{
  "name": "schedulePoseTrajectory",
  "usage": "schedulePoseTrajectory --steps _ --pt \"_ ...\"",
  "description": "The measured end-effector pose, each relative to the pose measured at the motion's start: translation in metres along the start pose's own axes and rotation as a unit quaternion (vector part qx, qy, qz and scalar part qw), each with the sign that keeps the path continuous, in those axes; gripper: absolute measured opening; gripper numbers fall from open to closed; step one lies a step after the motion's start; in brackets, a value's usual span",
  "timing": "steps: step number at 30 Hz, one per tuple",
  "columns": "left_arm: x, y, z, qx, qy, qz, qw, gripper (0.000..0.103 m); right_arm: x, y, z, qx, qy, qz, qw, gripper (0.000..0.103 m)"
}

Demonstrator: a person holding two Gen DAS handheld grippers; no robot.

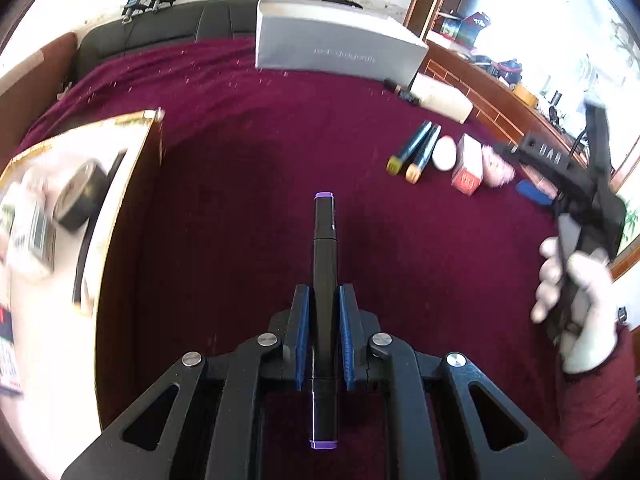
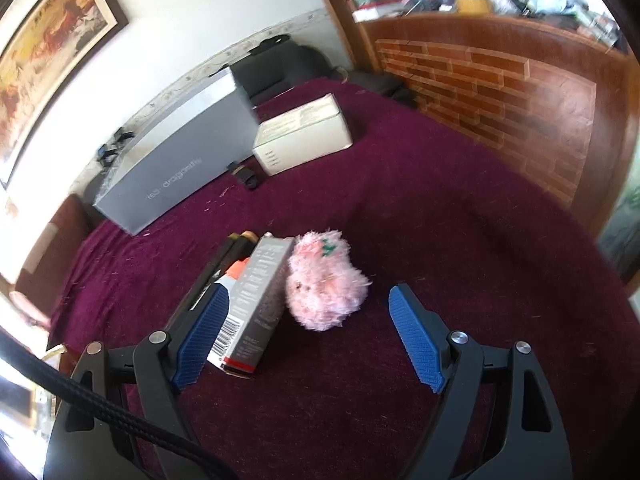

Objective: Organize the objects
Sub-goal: 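Grasp the yellow-capped black marker with the right tool while the left tool holds its marker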

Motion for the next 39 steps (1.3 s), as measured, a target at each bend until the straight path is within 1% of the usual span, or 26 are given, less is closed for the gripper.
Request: schedulePoseTrajectory --steps 1,2,5,8,10,11,13,14,16,17,19,20,21,23,25,27,29,31,33,34,35,36,37,38,39 --pt "0.004 0.001 0.002 -0.001 0.000 -0.001 1.0000 0.011 -0.001 0.007 0.000 0.000 -0.001 0.003 1.000 0.082" --pt "0.006 0.000 0.002 0.001 0.001 -0.003 1.0000 0.011 -0.001 0.013 0.002 -0.020 -0.010 0.010 1.000 0.082" --pt "0.007 0.002 0.003 0.011 0.005 -0.011 0.9999 0.011 -0.008 0.033 0.019 -0.104 -0.043 0.047 0.993 0.082" --pt "0.009 0.005 0.007 0.026 0.013 -0.026 0.9992 0.011 -0.014 0.039 0.054 -0.170 -0.043 0.096 0.980 0.083" --pt "0.008 0.006 0.010 0.043 0.026 -0.032 0.9982 0.012 -0.011 0.029 0.091 -0.211 -0.023 0.154 0.965 0.083" --pt "0.008 0.006 0.012 0.054 0.035 -0.036 0.9973 0.012 -0.009 0.024 0.100 -0.212 -0.015 0.166 0.963 0.083" --pt "0.008 0.006 0.015 0.064 0.044 -0.040 0.9961 0.012 -0.006 0.006 0.120 -0.180 0.016 0.187 0.966 0.083" --pt "0.008 0.006 0.015 0.062 0.042 -0.040 0.9964 0.012 -0.005 -0.005 0.127 -0.165 0.021 0.200 0.965 0.083" --pt "0.006 0.005 0.015 0.055 0.037 -0.040 0.9970 0.012 -0.006 -0.020 0.135 -0.161 0.012 0.223 0.961 0.083" --pt "0.006 0.005 0.015 0.054 0.036 -0.041 0.9970 0.012 -0.007 -0.025 0.135 -0.158 0.007 0.228 0.961 0.083" --pt "0.005 0.005 0.016 0.060 0.041 -0.045 0.9964 0.012 -0.009 -0.039 0.141 -0.156 0.003 0.247 0.956 0.083" --pt "0.005 0.005 0.017 0.064 0.044 -0.046 0.9959 0.012 -0.008 -0.044 0.142 -0.150 0.004 0.255 0.955 0.083" --pt "0.005 0.005 0.017 0.066 0.045 -0.046 0.9957 0.012 -0.006 -0.051 0.140 -0.126 0.003 0.268 0.955 0.083" --pt "0.005 0.005 0.017 0.071 0.047 -0.047 0.9953 0.013 -0.004 -0.055 0.138 -0.099 0.011 0.273 0.957 0.082" --pt "0.005 0.006 0.017 0.075 0.048 -0.048 0.9949 0.014 -0.003 -0.057 0.133 -0.041 0.043 0.261 0.963 0.082" --pt "0.004 0.006 0.018 0.078 0.049 -0.048 0.9945 0.015 0.000 -0.058 0.134 -0.020 0.069 0.256 0.964 0.082" --pt "0.004 0.006 0.017 0.083 0.050 -0.049 0.9941 0.016 -0.001 -0.060 0.135 -0.012 0.079 0.253 0.964 0.082" --pt "0.005 0.007 0.018 0.087 0.052 -0.049 0.9936 0.017 -0.003 -0.066 0.138 -0.011 0.075 0.254 0.964 0.082" --pt "0.005 0.007 0.019 0.091 0.056 -0.050 0.9930 0.017 0.000 -0.076 0.142 0.001 0.080 0.264 0.961 0.082" --pt "0.005 0.007 0.019 0.094 0.057 -0.051 0.9927 0.017 0.004 -0.082 0.142 0.011 0.081 0.273 0.959 0.085" --pt "0.005 0.007 0.019 0.097 0.059 -0.051 0.9922 0.018 0.003 -0.081 0.146 0.016 0.083 0.261 0.962 0.084" --pt "0.005 0.008 0.020 0.099 0.062 -0.053 0.9918 0.018 0.004 -0.081 0.149 0.024 0.093 0.258 0.962 0.083" --pt "0.004 0.008 0.020 0.101 0.063 -0.054 0.9914 0.019 0.005 -0.081 0.151 0.041 0.113 0.249 0.961 0.076" --pt "0.004 0.008 0.020 0.104 0.064 -0.054 0.9911 0.020 0.007 -0.080 0.150 0.063 0.131 0.238 0.960 0.064" --pt "0.005 0.008 0.020 0.106 0.064 -0.055 0.9908 0.020 0.008 -0.079 0.150 0.090 0.154 0.223 0.958 0.057"
Point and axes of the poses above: each gripper's, at about its wrist camera, not at the fingertips, and y roughly against the way its jaws point, z to its left, x to its underside, the point moved 9 cm from there along -y, roughly the way its jaws point, and after that the axes turned 14 degrees about x, right-handed, at the moved point
